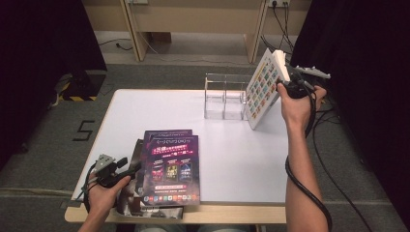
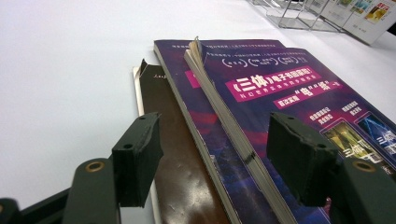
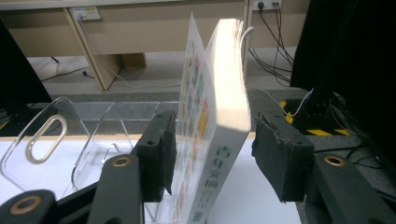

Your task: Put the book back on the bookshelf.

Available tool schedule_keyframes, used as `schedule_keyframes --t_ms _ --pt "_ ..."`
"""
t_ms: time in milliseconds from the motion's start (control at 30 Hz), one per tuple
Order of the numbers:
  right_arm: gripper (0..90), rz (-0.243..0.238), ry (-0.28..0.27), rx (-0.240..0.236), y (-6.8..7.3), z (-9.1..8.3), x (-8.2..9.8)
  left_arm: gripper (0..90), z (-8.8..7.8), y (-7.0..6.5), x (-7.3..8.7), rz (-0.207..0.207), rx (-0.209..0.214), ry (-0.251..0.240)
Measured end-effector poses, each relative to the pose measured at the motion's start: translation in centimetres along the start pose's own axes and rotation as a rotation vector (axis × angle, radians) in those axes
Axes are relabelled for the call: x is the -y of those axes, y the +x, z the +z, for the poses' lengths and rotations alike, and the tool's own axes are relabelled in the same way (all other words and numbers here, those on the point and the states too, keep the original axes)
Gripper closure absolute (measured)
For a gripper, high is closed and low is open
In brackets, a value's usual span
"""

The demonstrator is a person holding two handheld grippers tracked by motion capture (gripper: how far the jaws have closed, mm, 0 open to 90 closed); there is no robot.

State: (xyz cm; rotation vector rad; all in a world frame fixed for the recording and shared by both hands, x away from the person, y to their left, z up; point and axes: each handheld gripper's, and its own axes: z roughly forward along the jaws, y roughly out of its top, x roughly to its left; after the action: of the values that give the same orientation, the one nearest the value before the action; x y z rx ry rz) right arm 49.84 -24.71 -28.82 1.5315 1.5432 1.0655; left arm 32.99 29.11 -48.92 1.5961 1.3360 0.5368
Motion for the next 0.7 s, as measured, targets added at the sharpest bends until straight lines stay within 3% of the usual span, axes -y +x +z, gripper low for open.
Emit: schedule_keyframes --t_ms 700 --pt "49.0 -0.002 0.006 -0.011 -0.2 -1.3 2.0 34.7 0.0 -0.1 0.0 0.0 0.001 0.001"
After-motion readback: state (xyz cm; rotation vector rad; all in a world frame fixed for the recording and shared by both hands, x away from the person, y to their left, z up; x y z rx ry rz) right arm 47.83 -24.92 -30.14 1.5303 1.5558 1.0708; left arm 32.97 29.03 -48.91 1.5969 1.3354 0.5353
